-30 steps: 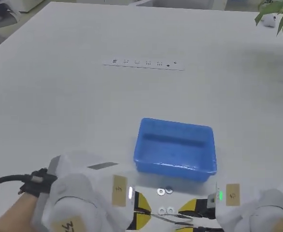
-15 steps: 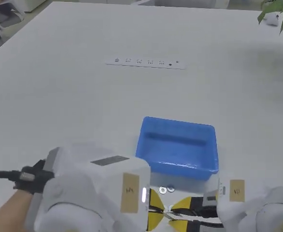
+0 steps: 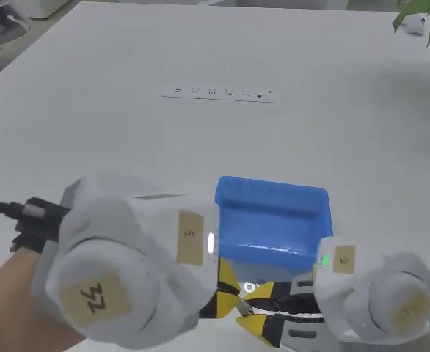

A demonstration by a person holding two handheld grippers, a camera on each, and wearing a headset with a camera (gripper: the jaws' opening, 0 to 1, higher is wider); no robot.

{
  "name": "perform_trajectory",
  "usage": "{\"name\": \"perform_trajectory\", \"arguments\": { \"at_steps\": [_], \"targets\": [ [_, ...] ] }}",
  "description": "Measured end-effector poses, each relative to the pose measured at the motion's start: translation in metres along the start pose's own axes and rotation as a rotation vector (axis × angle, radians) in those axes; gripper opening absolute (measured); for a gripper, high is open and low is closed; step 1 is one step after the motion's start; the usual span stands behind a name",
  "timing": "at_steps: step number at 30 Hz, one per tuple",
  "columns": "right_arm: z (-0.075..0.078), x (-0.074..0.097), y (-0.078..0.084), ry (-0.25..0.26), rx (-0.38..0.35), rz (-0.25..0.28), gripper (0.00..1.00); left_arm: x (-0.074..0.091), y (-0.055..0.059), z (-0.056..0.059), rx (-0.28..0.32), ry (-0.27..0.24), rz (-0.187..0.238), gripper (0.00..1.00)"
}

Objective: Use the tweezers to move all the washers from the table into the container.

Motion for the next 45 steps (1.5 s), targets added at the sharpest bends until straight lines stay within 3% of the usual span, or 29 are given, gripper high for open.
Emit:
{"name": "perform_trajectory", "arguments": {
  "at_steps": [4, 8, 17, 21, 26, 28, 31, 34, 37, 40, 43, 45],
  "targets": [
    [0.001, -0.004, 0.002, -0.022, -0.023, -0.006, 0.07, -0.007, 0.0, -0.003, 0.043, 0.023, 0.009, 0.0],
    [0.001, -0.005, 0.003, -0.008, -0.011, -0.018, 0.07, -0.012, 0.001, -0.005, 0.062, 0.028, 0.014, 0.0],
    [0.001, -0.001, 0.001, 0.014, -0.005, -0.01, 0.07, -0.011, -0.003, -0.006, 0.047, 0.035, 0.025, 0.0],
    [0.004, -0.004, 0.005, 0.015, -0.021, -0.012, 0.07, -0.017, -0.001, -0.005, 0.036, 0.046, 0.011, 0.0],
    [0.002, -0.001, 0.001, 0.01, -0.022, -0.013, 0.11, -0.018, -0.001, -0.009, 0.083, 0.055, 0.023, 0.0],
    [0.0, 0.003, -0.005, 0.011, -0.023, 0.001, 0.16, -0.019, -0.001, -0.012, 0.086, 0.057, 0.019, 0.0],
    [-0.003, 0.008, -0.014, 0.016, -0.028, 0.012, 0.15, -0.021, -0.001, -0.014, 0.125, 0.084, 0.014, 0.0],
    [-0.001, 0.008, -0.013, 0.025, -0.027, -0.036, 0.05, -0.025, 0.002, -0.014, 0.14, 0.098, -0.021, 0.0],
    [-0.001, 0.007, -0.012, 0.011, -0.03, -0.091, 0.04, -0.026, 0.001, -0.011, 0.162, 0.114, -0.011, 0.0],
    [0.0, 0.007, -0.013, 0.005, -0.044, -0.096, 0.03, -0.026, 0.003, -0.011, 0.192, 0.099, -0.006, 0.0],
    [0.001, 0.008, -0.012, 0.018, -0.043, -0.091, 0.03, -0.025, 0.006, -0.008, 0.244, 0.101, -0.01, 0.1],
    [0.001, 0.009, -0.01, 0.021, -0.048, -0.069, 0.03, -0.022, 0.007, -0.006, 0.267, 0.085, 0.019, 0.14]
  ]
}}
Point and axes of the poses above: the centre of the closed fingertips' face, and the gripper's own axes: x roughly backward along the fingers, z roughly to its right, y roughly out of its underside, the point moved 9 cm from there along x, roughly backward along the fingers, and after that the axes turned 11 degrees about -y, right-handed, at the moved point
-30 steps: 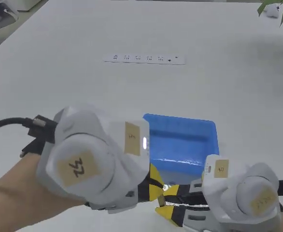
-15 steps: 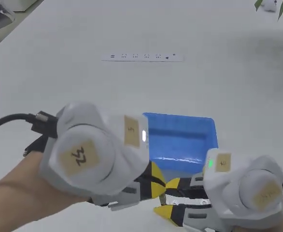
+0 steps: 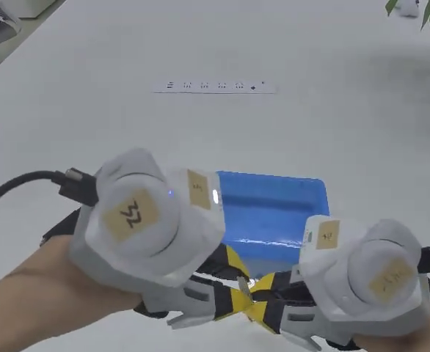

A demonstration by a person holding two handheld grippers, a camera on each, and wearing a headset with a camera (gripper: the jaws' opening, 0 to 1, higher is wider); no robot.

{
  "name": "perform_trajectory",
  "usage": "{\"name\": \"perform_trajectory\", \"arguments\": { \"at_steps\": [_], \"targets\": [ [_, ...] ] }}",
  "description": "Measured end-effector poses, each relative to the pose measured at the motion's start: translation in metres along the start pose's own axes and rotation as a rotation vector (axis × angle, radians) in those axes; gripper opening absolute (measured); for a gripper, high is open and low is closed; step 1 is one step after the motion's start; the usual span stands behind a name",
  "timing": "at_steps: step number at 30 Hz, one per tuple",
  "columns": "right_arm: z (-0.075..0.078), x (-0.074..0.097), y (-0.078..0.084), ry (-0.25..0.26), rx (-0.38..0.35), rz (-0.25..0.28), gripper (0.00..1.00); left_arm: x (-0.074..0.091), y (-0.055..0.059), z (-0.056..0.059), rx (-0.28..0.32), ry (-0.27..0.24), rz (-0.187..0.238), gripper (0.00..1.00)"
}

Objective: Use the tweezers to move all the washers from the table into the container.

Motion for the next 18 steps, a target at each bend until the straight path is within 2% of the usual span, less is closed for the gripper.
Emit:
{"name": "perform_trajectory", "arguments": {
  "at_steps": [1, 3, 5, 8, 11, 13, 15, 18],
  "targets": [
    [0.001, 0.001, 0.001, 0.002, -0.009, 0.016, 0.03, 0.001, 0.001, 0.001, 0.02, -0.007, 0.014, 0.16],
    [0.001, 0.001, 0.004, -0.009, -0.068, 0.078, 0.02, 0.004, 0.004, 0.002, 0.098, -0.034, 0.055, 0.22],
    [0.002, 0.002, 0.009, -0.022, -0.138, 0.155, 0.02, 0.007, 0.008, 0.004, 0.183, -0.058, 0.098, 0.28],
    [0.004, 0.006, 0.014, -0.026, -0.215, 0.234, 0.02, 0.014, 0.017, 0.007, 0.315, -0.108, 0.173, 0.34],
    [0.005, 0.01, 0.016, -0.037, -0.256, 0.274, 0.02, 0.021, 0.023, 0.011, 0.416, -0.148, 0.226, 0.41],
    [0.006, 0.013, 0.017, -0.04, -0.271, 0.29, 0.02, 0.025, 0.03, 0.014, 0.467, -0.18, 0.245, 0.45],
    [0.007, 0.016, 0.018, -0.043, -0.292, 0.308, 0.02, 0.029, 0.036, 0.015, 0.492, -0.225, 0.258, 0.48],
    [0.01, 0.023, 0.017, -0.042, -0.322, 0.356, 0.03, 0.037, 0.043, 0.018, 0.557, -0.288, 0.305, 0.54]
  ]
}}
Point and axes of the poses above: the centre of the closed fingertips' face, and the gripper's own axes: x roughly backward along the fingers, z roughly to its right, y roughly out of its underside, the point moved 9 cm from there along x, roughly backward along the fingers, and after that the axes turned 11 degrees about -y, right-handed, at the moved point
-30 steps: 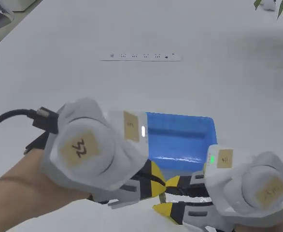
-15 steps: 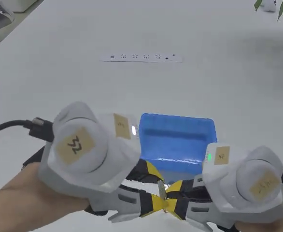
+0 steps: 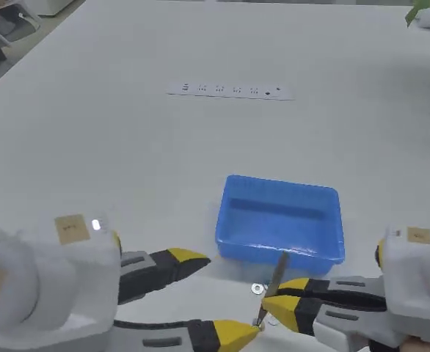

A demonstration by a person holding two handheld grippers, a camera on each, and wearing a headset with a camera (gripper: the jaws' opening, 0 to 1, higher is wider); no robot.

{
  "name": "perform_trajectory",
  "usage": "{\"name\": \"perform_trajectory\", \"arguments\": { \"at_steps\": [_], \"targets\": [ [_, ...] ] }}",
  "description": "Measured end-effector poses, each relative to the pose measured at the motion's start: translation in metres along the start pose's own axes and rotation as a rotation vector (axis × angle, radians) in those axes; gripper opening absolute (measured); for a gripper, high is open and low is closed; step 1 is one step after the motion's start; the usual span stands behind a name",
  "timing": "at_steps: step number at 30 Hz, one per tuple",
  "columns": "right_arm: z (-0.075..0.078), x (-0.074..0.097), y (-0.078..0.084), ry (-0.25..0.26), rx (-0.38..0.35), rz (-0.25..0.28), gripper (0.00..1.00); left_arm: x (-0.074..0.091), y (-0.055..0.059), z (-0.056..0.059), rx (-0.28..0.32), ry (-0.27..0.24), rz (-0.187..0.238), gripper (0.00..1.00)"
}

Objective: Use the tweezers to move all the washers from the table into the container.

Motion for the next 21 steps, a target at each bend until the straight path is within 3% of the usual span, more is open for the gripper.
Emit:
{"name": "perform_trajectory", "arguments": {
  "at_steps": [3, 7, 12, 21],
  "targets": [
    [-0.001, 0.006, -0.008, -0.006, -0.015, 0.06, 0.03, 0.007, 0.001, -0.003, 0.059, -0.044, 0.058, 0.59],
    [0.001, 0.016, -0.018, 0.021, 0.012, 0.109, 0.03, 0.014, 0.006, -0.006, 0.069, -0.112, 0.098, 0.64],
    [0.001, 0.027, -0.03, 0.069, 0.055, 0.159, 0.03, 0.017, 0.013, -0.008, 0.073, -0.145, 0.099, 0.65],
    [0.023, 0.047, -0.046, 0.249, 0.147, 0.201, 0.03, 0.021, 0.018, -0.01, 0.087, -0.176, 0.104, 0.66]
  ]
}}
Point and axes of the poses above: the centre of the closed fingertips' face, and the gripper's own axes: x roughly backward along the fingers, z roughly to its right, y roughly out of its underside, the point moved 9 cm from there along x, roughly backward along the fingers, and after that the axes turned 11 degrees about -y, right-handed, at the moved point
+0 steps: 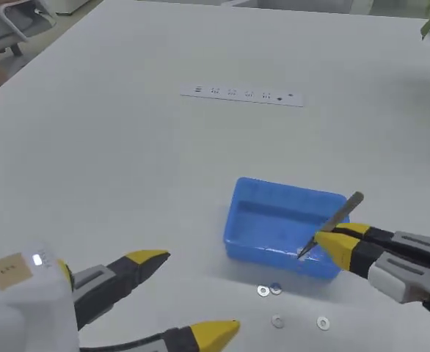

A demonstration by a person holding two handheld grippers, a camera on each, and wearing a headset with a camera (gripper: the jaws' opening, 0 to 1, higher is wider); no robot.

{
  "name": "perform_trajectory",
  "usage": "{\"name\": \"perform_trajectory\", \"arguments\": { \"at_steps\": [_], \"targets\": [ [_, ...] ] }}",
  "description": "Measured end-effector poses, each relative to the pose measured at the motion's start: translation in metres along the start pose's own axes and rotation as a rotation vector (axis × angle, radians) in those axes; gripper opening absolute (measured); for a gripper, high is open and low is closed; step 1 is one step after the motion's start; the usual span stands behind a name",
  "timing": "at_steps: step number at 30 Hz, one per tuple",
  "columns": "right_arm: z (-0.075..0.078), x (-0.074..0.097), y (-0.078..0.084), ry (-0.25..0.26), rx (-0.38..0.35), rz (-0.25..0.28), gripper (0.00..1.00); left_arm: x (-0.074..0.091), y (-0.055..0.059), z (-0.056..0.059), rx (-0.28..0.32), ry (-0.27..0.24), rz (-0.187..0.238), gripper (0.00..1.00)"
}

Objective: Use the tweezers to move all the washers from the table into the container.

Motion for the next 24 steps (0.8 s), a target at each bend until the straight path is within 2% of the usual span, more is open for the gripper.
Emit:
{"name": "perform_trajectory", "arguments": {
  "at_steps": [4, 8, 10, 16, 24],
  "targets": [
    [0.02, -0.001, 0.005, 0.09, 0.049, -0.038, 0.03, 0.0, -0.001, -0.002, -0.01, -0.012, 0.0, 0.66],
    [0.034, -0.007, 0.012, 0.125, 0.101, -0.08, 0.03, -0.002, -0.003, -0.003, -0.016, -0.014, 0.001, 0.65],
    [0.038, -0.011, 0.015, 0.126, 0.123, -0.107, 0.03, -0.002, -0.004, -0.003, -0.023, -0.016, -0.001, 0.65],
    [0.046, -0.019, 0.027, 0.117, 0.129, -0.123, 0.03, -0.003, -0.005, -0.003, -0.031, -0.02, -0.004, 0.65],
    [0.048, -0.016, 0.032, 0.131, 0.117, -0.105, 0.03, -0.007, -0.009, -0.005, -0.058, -0.01, -0.012, 0.65]
  ]
}}
Point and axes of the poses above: the centre of the closed fingertips' face, and the gripper's own axes: x roughly backward along the fingers, z roughly to its right, y roughly out of its underside, the point moved 9 cm from there along x, roughly backward along the fingers, and after that the axes turned 11 degrees about -y, right-handed, at the moved point
